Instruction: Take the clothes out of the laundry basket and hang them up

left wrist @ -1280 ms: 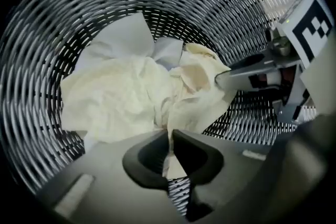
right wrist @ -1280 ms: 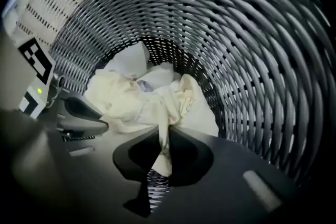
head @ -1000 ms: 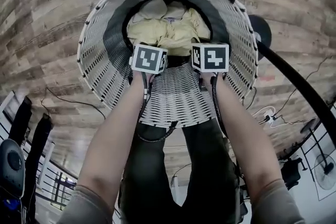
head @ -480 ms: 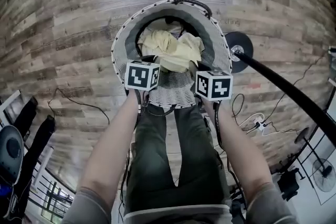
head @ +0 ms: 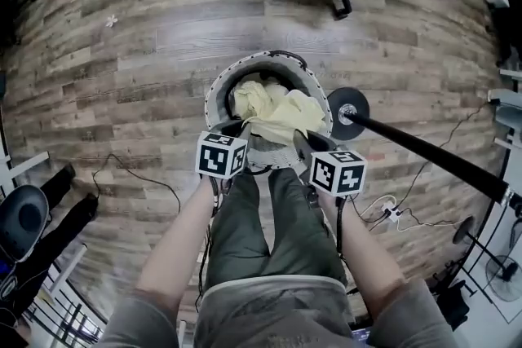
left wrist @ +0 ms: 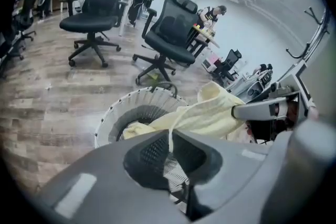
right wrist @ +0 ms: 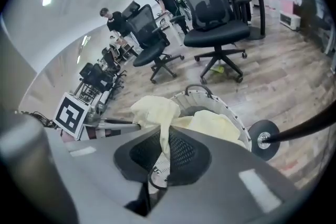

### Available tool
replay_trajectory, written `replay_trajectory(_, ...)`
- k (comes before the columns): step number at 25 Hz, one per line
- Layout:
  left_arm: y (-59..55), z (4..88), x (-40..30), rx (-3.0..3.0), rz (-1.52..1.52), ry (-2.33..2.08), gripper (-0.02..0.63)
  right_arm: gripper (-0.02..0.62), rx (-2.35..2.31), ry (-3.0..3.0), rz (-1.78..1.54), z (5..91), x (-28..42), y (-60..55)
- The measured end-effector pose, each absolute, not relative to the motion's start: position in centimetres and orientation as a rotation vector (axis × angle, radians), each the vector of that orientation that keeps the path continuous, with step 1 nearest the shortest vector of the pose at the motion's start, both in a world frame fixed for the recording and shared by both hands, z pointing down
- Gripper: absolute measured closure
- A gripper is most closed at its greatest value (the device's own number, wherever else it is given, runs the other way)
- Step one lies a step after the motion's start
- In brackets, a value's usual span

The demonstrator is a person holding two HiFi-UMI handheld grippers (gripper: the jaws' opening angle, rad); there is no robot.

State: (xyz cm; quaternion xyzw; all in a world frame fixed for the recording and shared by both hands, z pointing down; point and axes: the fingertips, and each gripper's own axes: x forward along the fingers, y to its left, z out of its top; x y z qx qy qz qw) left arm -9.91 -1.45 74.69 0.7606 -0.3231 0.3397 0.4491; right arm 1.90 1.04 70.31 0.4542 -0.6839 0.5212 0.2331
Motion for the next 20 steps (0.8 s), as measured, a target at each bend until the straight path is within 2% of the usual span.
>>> replay_trajectory(13,-3.9,49.3,-8.3,2.142,0.57,-0.853,0.584,0.557,1.267,-2.276,1.199,42.4,2.4,-0.4)
replay_trajectory(20,-5.4,38.5,-7.7,2.294,0.473,-0.891,0.583,0.557,1.249,-2.452,0.961,32.0,2.6,-0.6)
